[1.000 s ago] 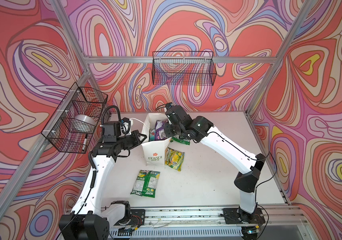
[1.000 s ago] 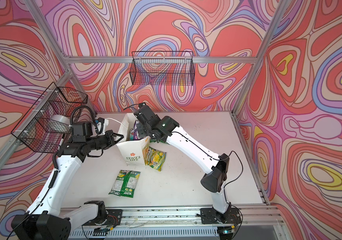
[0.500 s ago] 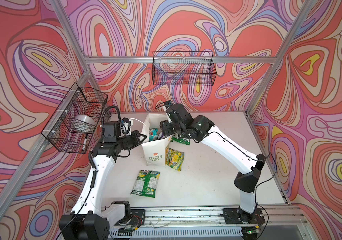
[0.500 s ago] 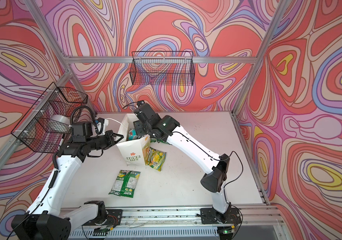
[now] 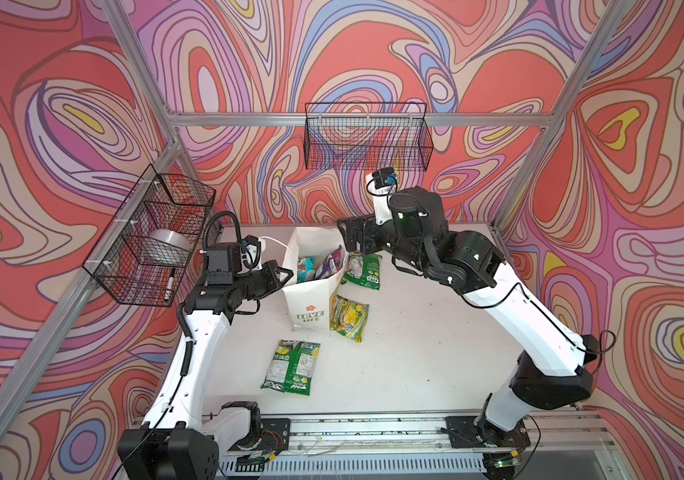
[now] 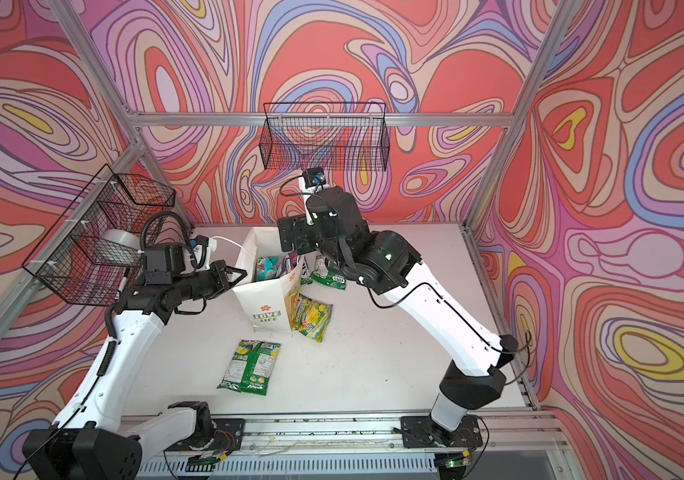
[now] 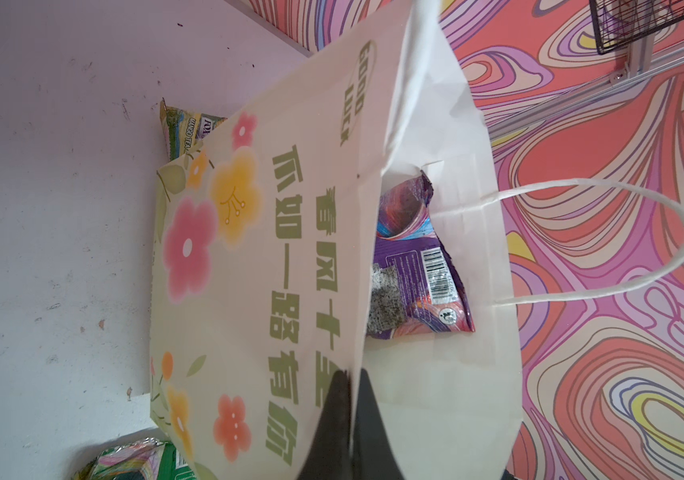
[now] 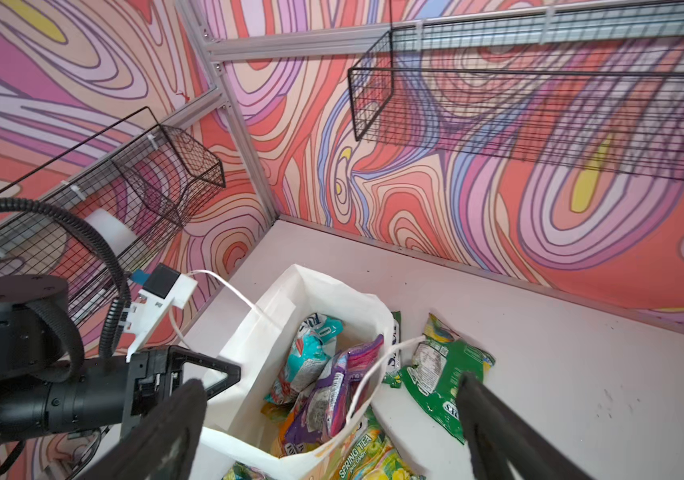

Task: Place the snacks into the paper bag
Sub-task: 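Move the right gripper down to the bag rim and grasp it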

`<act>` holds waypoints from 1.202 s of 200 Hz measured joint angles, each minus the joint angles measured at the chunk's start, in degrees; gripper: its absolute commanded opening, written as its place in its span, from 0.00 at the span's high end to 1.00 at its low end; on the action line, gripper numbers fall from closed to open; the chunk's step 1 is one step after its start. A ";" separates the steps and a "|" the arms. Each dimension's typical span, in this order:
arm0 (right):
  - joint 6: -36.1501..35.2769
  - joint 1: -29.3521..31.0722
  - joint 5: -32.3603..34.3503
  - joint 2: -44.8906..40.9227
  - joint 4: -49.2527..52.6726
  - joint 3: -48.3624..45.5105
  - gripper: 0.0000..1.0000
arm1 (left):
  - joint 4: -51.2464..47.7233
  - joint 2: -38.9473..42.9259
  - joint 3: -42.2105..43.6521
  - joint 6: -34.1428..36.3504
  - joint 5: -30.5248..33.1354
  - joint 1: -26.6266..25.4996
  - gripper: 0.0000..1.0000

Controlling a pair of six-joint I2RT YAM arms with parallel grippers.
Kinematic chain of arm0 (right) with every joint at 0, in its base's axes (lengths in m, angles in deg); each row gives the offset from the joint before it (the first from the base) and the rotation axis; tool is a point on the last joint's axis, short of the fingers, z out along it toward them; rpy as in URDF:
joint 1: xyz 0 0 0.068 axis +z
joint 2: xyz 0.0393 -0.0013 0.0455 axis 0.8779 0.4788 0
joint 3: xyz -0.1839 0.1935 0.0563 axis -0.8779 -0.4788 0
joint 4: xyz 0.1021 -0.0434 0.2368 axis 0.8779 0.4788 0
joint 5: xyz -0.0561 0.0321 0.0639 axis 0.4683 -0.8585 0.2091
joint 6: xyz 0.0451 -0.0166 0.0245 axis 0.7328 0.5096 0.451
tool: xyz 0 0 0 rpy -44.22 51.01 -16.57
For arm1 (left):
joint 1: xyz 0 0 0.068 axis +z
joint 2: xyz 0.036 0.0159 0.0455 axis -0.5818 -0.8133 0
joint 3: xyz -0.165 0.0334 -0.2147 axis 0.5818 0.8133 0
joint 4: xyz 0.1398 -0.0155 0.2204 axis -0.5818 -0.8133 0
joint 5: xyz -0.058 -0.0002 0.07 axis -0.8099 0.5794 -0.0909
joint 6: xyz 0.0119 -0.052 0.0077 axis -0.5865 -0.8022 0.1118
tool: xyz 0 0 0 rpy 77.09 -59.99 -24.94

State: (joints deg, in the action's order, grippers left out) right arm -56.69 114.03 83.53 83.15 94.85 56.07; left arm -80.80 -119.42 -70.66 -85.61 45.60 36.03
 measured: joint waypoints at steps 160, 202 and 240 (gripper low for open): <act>9.60 -4.98 1.31 5.42 -5.22 -14.84 0.23 | 0.00 0.00 0.00 -0.02 0.04 0.00 1.00; 11.45 -6.25 -1.99 7.61 -7.65 -16.28 0.66 | 0.00 0.00 0.00 -0.02 0.07 0.00 1.00; 10.34 -6.29 -5.66 8.46 -9.09 -15.21 1.00 | 0.00 0.00 0.00 0.02 0.09 0.04 1.00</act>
State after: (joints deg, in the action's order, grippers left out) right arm -46.36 107.74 77.87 91.60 85.76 40.85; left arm -80.80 -119.42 -70.66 -85.59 45.69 36.07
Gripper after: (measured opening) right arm 0.048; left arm 0.048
